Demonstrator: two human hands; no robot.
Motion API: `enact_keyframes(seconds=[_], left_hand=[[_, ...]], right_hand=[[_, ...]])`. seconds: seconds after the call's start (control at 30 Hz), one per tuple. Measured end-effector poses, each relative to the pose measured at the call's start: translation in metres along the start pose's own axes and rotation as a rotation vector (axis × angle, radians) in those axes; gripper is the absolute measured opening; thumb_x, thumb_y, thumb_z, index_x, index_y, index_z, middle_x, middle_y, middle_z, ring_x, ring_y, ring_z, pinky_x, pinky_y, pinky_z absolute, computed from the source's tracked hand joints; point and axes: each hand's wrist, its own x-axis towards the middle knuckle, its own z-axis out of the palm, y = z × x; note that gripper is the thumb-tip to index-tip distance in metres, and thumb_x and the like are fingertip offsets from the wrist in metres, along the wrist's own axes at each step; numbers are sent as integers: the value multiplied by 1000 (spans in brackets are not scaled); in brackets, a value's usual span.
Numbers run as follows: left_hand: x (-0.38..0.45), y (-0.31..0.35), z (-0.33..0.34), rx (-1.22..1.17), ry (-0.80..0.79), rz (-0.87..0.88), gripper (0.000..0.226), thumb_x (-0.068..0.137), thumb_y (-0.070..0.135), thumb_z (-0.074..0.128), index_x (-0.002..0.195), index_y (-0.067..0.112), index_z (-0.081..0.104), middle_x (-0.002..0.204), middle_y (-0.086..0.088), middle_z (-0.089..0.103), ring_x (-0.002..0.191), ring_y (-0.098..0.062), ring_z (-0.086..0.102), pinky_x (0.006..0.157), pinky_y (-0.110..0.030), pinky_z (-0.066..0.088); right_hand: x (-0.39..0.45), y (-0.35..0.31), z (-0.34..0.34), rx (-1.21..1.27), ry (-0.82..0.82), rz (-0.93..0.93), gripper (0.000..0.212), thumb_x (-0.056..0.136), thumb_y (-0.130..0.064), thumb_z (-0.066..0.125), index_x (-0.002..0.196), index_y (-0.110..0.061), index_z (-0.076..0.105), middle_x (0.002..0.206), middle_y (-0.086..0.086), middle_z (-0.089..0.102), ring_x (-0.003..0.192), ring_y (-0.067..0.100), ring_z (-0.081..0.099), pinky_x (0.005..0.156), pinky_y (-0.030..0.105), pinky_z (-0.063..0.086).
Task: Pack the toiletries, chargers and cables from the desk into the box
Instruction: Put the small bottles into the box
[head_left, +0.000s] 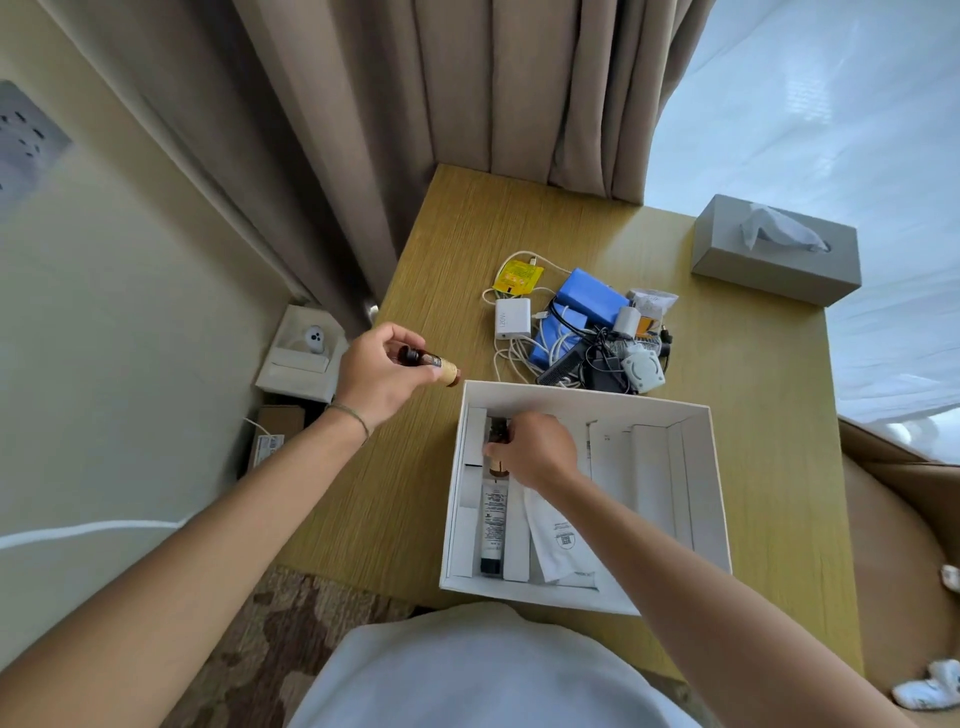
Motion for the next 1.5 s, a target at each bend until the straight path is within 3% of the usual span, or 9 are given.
enact_keyframes(seconds=[0.1,0.4,0.57,0.7,0.8,0.93,1.2,1.4,1.5], left_hand=[[-8,8,-5,-50,1,25,35,65,17,89,92,21,68,90,2,74,86,-15,70,81,-31,58],[-39,33,6,27,-98,190,24,73,22,84,94,22,72,90,1,73,83,-15,69,80,-34,59],[-52,38,31,256,-228,279,34,72,29,85,99,30,64,81,10,69,69,-7,67,62,-22,55],[-56,33,64,519,-282,353,29,75,25,82,94,24,60,83,5,67,77,-16,66,65,-32,56],[-54,24,89,708,-333,330,25,81,26,79,97,17,61,97,-3,66,89,-23,64,75,-36,55],[-48,11,112,907,-390,262,15,89,21,68,99,11,63,103,-11,66,93,-30,64,71,-34,51],[-37,2,129,857,-365,176,26,89,16,68,112,13,58,101,-7,67,93,-27,65,76,-39,58],[-48,-1,124,863,-331,261,16,92,21,62,106,15,58,102,-6,67,87,-25,64,70,-37,54],[-58,6,118,829,-286,345,22,92,24,60,114,20,62,102,-1,68,87,-21,63,70,-32,50]], right_hand=[[2,-7,-1,-92,42,-22,35,81,-52,74,88,-19,66,80,-2,67,78,24,67,64,33,53],[-1,-3,-2,-70,15,-2,26,92,-40,63,84,-16,62,84,4,69,82,29,65,65,35,51],[-6,19,-16,76,27,8,21,89,-25,55,68,-20,56,66,-2,58,71,28,58,51,28,35],[-13,40,-29,133,53,-10,15,89,-21,55,82,-20,68,82,2,71,80,27,63,64,32,50],[-20,57,-35,162,47,-22,14,90,-20,57,85,-21,71,85,-1,73,81,23,67,65,30,50],[-30,72,-38,201,25,-20,14,91,-21,59,90,-21,73,84,-3,70,76,18,65,65,31,53],[-42,89,-38,261,6,-36,16,92,-19,58,97,-17,73,97,1,74,86,19,69,80,41,60],[-45,89,-46,221,49,-73,19,94,-21,56,100,-20,74,98,0,74,85,18,67,77,39,59],[-45,83,-57,219,92,-103,16,95,-22,56,96,-22,72,84,-6,71,77,16,64,68,31,52]])
